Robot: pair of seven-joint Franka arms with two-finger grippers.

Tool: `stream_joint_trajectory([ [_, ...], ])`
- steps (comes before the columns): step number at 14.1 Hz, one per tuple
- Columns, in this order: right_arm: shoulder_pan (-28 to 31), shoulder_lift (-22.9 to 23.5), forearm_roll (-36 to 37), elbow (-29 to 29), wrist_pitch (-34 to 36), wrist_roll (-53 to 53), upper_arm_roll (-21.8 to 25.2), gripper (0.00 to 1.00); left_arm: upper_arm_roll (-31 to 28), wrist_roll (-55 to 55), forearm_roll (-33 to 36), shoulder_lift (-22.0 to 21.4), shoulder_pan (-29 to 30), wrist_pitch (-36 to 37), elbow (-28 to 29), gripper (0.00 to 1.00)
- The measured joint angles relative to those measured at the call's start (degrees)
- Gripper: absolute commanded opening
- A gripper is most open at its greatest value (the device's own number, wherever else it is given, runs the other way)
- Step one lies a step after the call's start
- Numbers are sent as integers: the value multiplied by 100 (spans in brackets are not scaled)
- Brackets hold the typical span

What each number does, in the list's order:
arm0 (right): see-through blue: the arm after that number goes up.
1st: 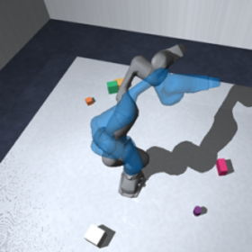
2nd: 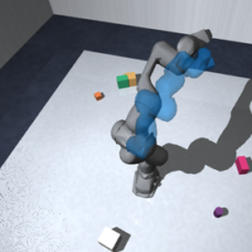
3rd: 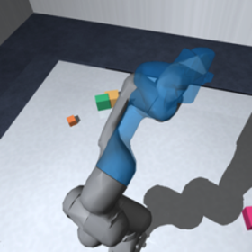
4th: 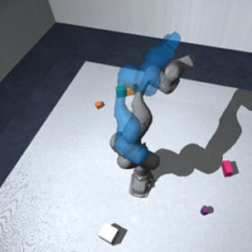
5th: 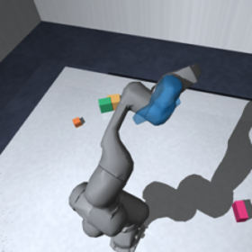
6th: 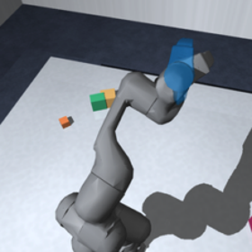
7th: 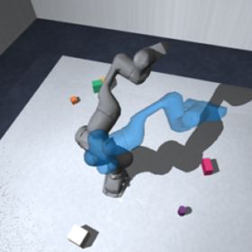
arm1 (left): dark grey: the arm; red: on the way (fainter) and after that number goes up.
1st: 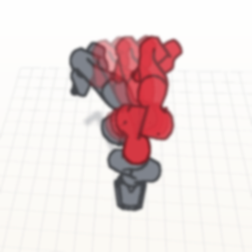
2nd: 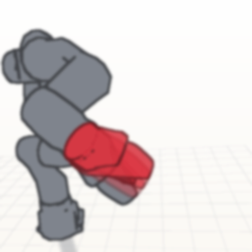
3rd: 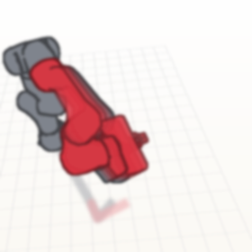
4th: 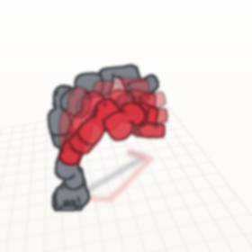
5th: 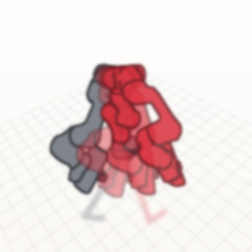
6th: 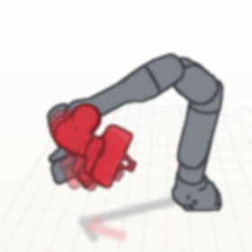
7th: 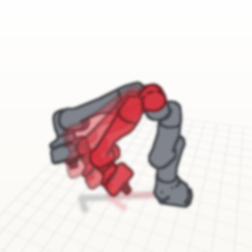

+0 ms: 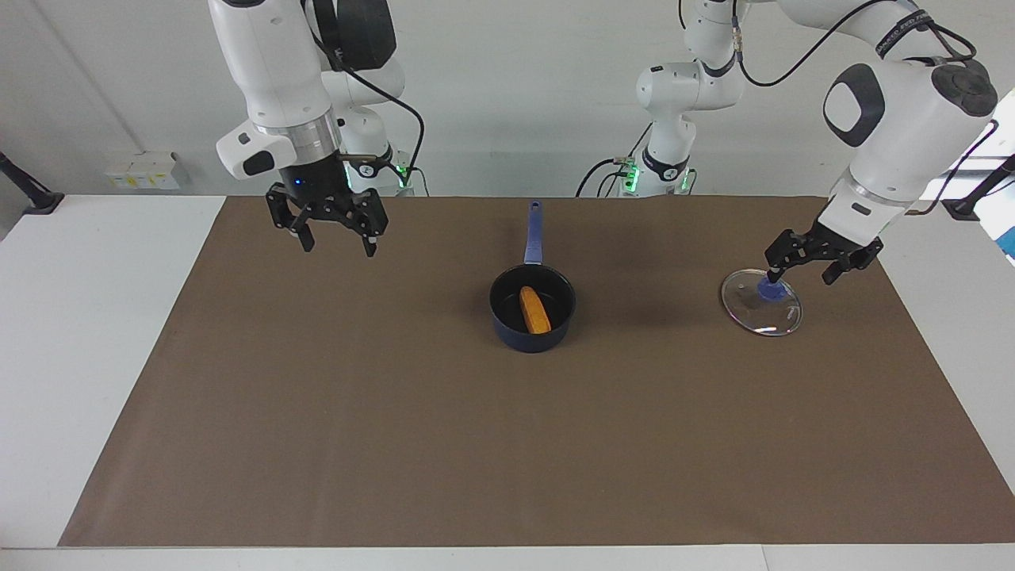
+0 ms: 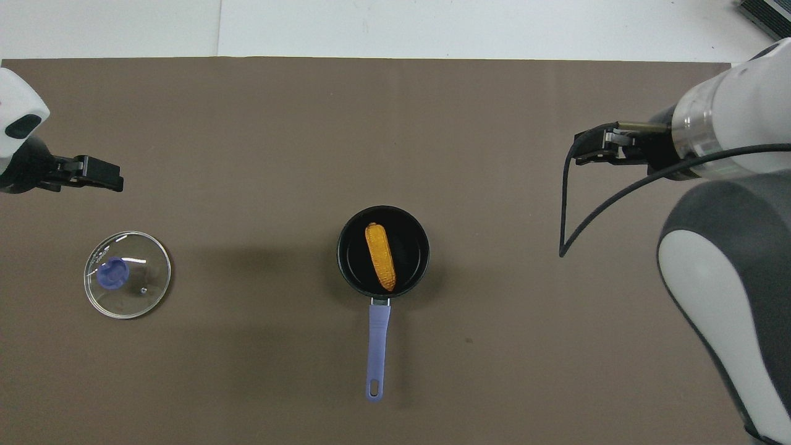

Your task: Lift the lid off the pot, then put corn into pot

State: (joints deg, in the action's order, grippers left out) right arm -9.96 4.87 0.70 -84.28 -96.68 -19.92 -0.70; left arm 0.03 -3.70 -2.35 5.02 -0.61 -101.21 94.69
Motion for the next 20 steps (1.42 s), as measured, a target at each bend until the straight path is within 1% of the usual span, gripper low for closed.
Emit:
stream_joint_trajectory([
  [3, 20, -393, -5, 49, 454, 0, 167, 100, -10, 27, 2, -38, 2, 333, -260, 100],
  [6, 57, -791, -7, 51, 967, 96, 354, 100, -14, 27, 68, -178, 2, 654, -382, 100],
  [9, 114, -1000, -7, -66, 1214, 937, 546, 100, -12, 26, 99, -194, 2, 1217, -736, 100],
  [11, 295, -1059, -15, -235, 1215, 1297, 596, 100, 3, 10, 101, -194, -15, 1339, -813, 100],
  [14, 420, -1063, -46, -436, 1215, 1384, 608, 100, 27, 0, 101, -180, -69, 1342, -795, 100],
  [20, 419, -1064, -53, -451, 1215, 1384, 607, 100, 45, -194, 289, -176, -70, 1478, -864, 100],
])
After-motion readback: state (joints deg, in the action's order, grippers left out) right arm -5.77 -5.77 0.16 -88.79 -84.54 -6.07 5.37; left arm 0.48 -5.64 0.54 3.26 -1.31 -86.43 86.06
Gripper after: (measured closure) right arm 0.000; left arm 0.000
